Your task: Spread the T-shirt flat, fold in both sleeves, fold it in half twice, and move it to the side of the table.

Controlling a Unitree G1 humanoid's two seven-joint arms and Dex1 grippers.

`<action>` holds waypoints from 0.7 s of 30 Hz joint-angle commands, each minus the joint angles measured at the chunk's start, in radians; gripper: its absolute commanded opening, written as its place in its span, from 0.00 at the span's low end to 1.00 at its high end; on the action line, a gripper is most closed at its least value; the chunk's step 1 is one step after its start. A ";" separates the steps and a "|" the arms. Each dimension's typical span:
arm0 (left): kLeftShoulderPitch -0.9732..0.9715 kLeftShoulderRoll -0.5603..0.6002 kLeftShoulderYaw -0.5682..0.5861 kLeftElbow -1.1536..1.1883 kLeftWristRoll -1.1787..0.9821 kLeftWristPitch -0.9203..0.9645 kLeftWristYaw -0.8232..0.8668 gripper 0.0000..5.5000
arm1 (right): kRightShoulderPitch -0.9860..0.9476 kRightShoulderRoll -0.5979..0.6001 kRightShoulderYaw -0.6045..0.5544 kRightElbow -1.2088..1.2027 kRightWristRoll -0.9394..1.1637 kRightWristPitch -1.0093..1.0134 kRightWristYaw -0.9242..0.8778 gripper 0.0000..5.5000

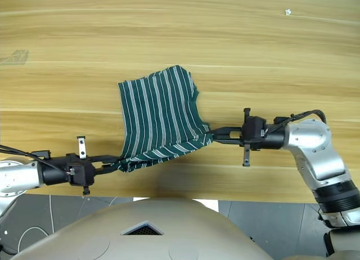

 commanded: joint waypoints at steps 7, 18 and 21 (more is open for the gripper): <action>0.116 -0.025 0.139 -0.173 -0.114 0.102 -0.122 0.03 | 0.103 -0.065 -0.194 -0.169 0.090 0.205 0.142 0.00; -0.349 -0.185 0.014 0.187 -0.025 0.238 -0.082 0.03 | -0.446 0.245 0.032 0.320 -0.303 0.199 0.149 0.00; -0.454 -0.258 -0.051 0.283 0.048 0.247 -0.051 0.03 | -0.550 0.339 0.044 0.494 -0.399 0.129 0.109 0.00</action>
